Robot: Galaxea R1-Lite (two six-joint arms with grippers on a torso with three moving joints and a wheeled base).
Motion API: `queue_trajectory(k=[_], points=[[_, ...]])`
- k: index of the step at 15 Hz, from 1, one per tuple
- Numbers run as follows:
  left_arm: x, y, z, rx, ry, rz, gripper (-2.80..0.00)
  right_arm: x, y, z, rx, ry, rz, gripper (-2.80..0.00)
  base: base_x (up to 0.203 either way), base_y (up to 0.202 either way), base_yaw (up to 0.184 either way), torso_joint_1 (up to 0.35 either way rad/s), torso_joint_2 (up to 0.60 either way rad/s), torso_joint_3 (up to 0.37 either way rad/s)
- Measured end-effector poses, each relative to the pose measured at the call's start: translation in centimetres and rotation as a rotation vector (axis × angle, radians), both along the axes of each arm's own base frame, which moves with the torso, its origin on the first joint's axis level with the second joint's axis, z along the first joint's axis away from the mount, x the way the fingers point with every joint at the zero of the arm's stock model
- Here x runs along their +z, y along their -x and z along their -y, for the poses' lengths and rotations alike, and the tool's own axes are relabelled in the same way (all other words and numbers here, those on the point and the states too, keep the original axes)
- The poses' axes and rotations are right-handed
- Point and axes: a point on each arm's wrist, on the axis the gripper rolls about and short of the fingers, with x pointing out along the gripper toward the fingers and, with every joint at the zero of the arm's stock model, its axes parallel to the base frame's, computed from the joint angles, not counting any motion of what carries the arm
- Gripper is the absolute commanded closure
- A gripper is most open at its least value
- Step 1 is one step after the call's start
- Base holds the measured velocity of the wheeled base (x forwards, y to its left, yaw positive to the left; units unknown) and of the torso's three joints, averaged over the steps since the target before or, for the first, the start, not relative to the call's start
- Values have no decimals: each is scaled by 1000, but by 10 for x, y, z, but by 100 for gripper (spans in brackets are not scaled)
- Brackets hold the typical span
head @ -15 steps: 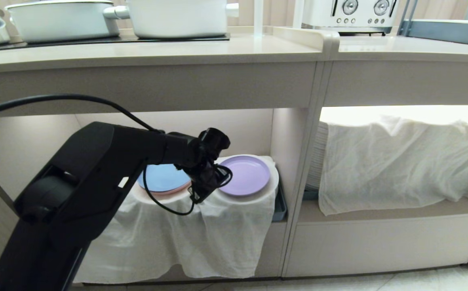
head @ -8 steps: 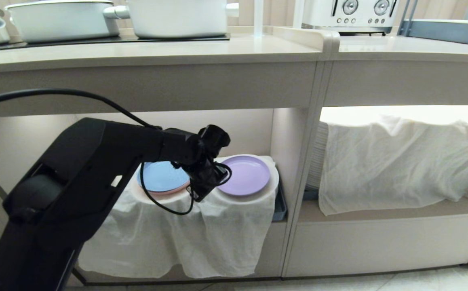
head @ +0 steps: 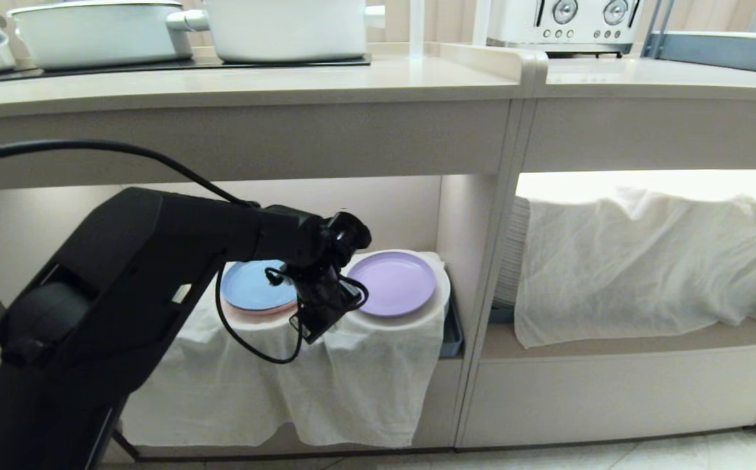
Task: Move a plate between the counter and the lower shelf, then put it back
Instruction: Put the plate in the cupboard, then pick up the plate in the cupboard
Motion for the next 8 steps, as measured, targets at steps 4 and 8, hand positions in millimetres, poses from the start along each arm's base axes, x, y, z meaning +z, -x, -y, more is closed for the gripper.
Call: queue_trajectory(k=[4,8], points=[[-14,22,-6,-11,-47,-91,0,0,0,0,0,0,0,0,0,0,0,0,0,0],[-13,50,-5,-3,-69,-136,0,0,0,0,0,0,0,0,0,0,0,0,0,0]])
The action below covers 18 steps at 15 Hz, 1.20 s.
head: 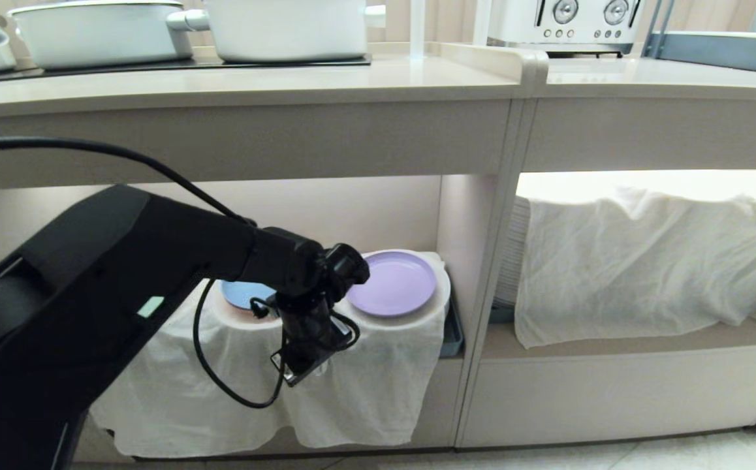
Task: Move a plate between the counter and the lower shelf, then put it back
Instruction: Pick up the plate in the cupboard
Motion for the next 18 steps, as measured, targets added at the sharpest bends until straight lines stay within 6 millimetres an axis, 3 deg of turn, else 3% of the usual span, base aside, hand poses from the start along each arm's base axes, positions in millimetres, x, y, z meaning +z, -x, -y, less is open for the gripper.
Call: queue_trajectory(k=[4,9,13,18], points=[[5,24,-5,39,-1,-15,0,0,0,0,0,0,0,0,0,0,0,0,0,0],[8,56,-25,45,-21,-3,0,0,0,0,0,0,0,0,0,0,0,0,0,0],[22,88,-46,43,-72,33,0,0,0,0,0,0,0,0,0,0,0,0,0,0],[44,110,-75,3,-146,250,0,0,0,0,0,0,0,0,0,0,0,0,0,0]])
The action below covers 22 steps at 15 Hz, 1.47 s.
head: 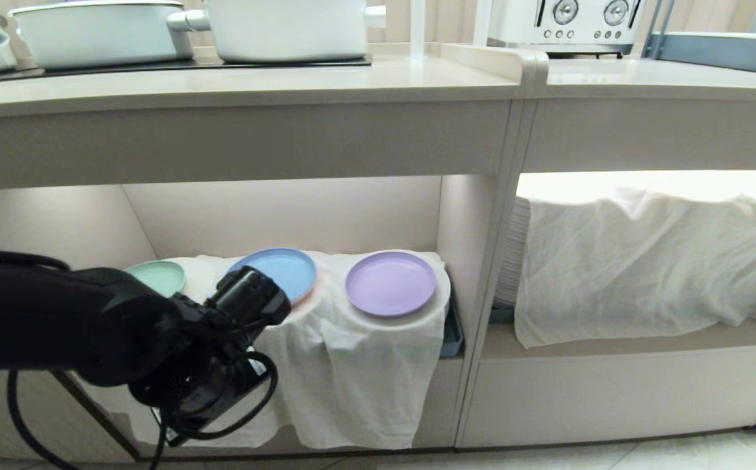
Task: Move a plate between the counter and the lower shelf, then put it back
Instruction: Pick up the plate in the cupboard
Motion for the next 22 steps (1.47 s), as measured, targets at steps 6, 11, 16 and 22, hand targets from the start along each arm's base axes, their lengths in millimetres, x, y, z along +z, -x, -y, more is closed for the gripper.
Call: queue_trajectory(k=[6,11,16,22], points=[[8,30,-46,-50,-110,183,0,0,0,0,0,0,0,0,0,0,0,0,0,0],[14,49,-66,-217,-293,324,0,0,0,0,0,0,0,0,0,0,0,0,0,0],[5,80,-80,-436,-399,466,0,0,0,0,0,0,0,0,0,0,0,0,0,0],[1,131,-105,-527,-425,603,0,0,0,0,0,0,0,0,0,0,0,0,0,0]])
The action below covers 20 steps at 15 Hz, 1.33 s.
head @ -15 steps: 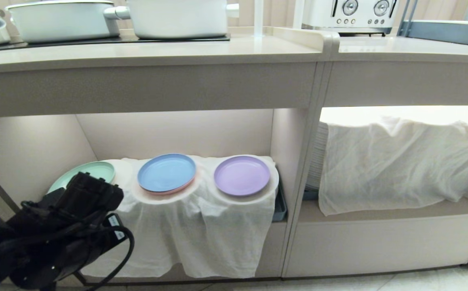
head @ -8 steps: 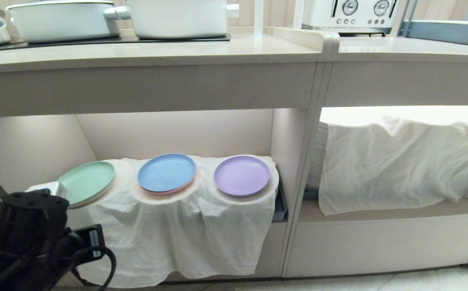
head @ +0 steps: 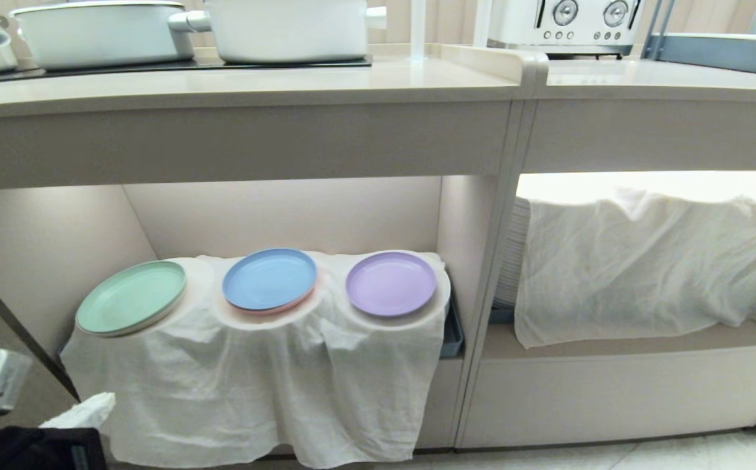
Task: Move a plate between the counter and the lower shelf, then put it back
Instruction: Pick up the plate in the cupboard
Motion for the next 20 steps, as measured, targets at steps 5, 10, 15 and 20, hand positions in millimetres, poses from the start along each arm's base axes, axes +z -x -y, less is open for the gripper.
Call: queue_trajectory(k=[5,10,15,20], points=[[-8,41,-17,-67,63,125,0,0,0,0,0,0,0,0,0,0,0,0,0,0],[-27,77,-20,-80,86,142,0,0,0,0,0,0,0,0,0,0,0,0,0,0],[-37,97,-20,-73,95,245,0,0,0,0,0,0,0,0,0,0,0,0,0,0],[-38,109,-20,-85,12,383,0,0,0,0,0,0,0,0,0,0,0,0,0,0]])
